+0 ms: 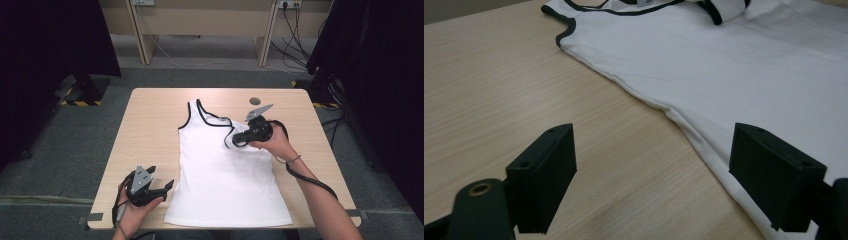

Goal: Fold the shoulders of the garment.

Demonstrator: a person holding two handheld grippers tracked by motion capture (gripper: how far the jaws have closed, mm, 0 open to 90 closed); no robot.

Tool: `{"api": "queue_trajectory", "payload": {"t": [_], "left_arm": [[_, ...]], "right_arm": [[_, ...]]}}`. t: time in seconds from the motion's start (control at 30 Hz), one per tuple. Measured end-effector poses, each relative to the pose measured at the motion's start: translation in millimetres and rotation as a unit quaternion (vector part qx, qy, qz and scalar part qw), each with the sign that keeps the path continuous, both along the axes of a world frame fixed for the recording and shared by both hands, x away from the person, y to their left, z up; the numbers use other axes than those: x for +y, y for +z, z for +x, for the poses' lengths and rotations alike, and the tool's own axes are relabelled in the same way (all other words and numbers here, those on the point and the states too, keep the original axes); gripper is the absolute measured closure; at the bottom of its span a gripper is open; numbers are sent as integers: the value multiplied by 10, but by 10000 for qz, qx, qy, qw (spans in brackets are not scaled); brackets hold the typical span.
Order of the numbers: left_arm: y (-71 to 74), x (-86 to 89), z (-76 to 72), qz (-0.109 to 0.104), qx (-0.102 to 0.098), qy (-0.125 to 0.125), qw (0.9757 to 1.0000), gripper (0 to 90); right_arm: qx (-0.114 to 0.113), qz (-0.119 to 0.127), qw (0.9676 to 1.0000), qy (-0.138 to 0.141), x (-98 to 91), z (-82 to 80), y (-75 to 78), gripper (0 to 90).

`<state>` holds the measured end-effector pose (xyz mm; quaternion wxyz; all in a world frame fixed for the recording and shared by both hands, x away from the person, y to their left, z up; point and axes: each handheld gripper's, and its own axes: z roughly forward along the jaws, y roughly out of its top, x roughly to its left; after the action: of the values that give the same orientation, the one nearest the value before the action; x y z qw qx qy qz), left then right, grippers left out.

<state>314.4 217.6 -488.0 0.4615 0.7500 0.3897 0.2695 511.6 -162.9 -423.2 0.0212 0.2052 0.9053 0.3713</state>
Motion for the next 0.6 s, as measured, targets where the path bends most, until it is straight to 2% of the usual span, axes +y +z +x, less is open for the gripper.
{"api": "queue_trajectory", "payload": {"t": [0.07, 0.13, 0.2, 0.27, 0.3, 0.33, 0.37, 0.4, 0.43, 0.47, 0.5, 0.6], "left_arm": [[0, 0, 1, -8, 12, 4, 10000, 181], [0, -2, 2, 6, 10, -2, 10000, 181], [0, -3, 2, 10, 13, -10, 10000, 181], [0, -3, 3, 5, 20, -13, 10000, 181], [0, -3, 2, 6, 18, -11, 10000, 181], [0, -3, 2, 11, 16, -11, 10000, 181], [0, -5, 2, 19, 20, -14, 10000, 181], [0, -7, 3, 26, 23, -11, 10000, 181], [0, -9, 4, 40, 27, -14, 10000, 181], [0, -10, 4, 57, 26, -20, 10000, 181], [0, -11, 3, 61, 26, -19, 10000, 180], [0, -14, 4, 80, 30, -15, 10000, 181]], "right_arm": [[70, -168, 9996, 239, -23, -26, -13, 771], [88, -133, 9998, 144, -87, -26, -1, 738], [49, -42, 9999, -151, -182, 9, 19, 709], [-43, 41, 9980, -636, -309, 72, 32, 688], [-161, 30, 9947, -1020, -378, 108, 36, 686], [-293, -64, 9892, -1437, -451, 146, 38, 684], [-380, -126, 9830, -1790, -523, 184, 34, 672], [-452, -170, 9756, -2142, -597, 220, 26, 672], [-493, -268, 9700, -2367, -659, 251, 15, 672], [-523, -394, 9675, -2444, -710, 281, -4, 663], [-563, -515, 9634, -2569, -763, 305, -31, 655], [-529, -640, 9607, -2648, -840, 345, -93, 613]]}}
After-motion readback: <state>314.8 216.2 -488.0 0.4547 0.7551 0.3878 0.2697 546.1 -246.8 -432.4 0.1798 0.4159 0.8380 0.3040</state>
